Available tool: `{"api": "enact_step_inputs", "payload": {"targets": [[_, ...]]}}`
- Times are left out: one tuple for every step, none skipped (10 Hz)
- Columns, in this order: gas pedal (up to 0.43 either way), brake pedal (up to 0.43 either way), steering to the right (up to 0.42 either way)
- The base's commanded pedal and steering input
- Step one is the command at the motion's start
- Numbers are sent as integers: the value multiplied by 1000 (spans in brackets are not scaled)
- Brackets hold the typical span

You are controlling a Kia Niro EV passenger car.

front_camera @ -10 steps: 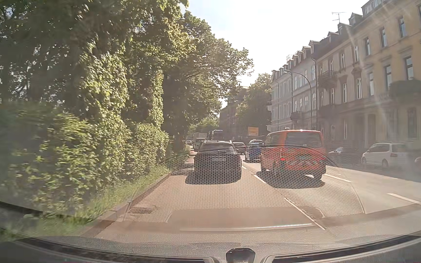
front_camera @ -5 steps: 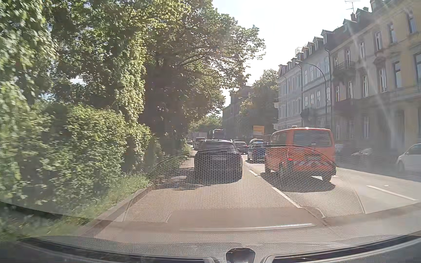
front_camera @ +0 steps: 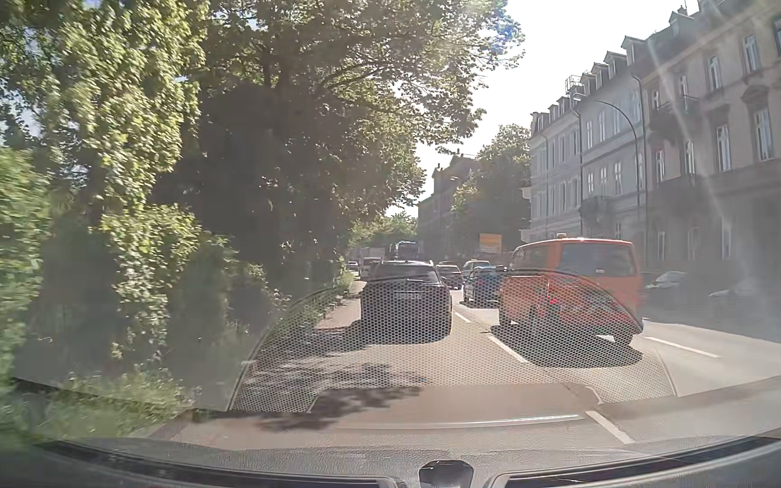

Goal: Follow the waypoints while adhering to traffic rules and regulations

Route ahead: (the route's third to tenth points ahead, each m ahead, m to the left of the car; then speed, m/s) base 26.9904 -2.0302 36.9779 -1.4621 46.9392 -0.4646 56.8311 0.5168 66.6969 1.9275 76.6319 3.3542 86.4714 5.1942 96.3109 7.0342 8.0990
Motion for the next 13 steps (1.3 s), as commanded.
{"api": "enact_step_inputs", "payload": {"targets": [[0,0,-8],[0,0,-8],[0,0,-8],[0,0,-8],[0,0,-8],[0,0,-8],[0,0,-8],[0,0,-8],[0,0,-8],[0,0,-8],[0,0,-8],[8,0,-8],[8,0,-7]]}}
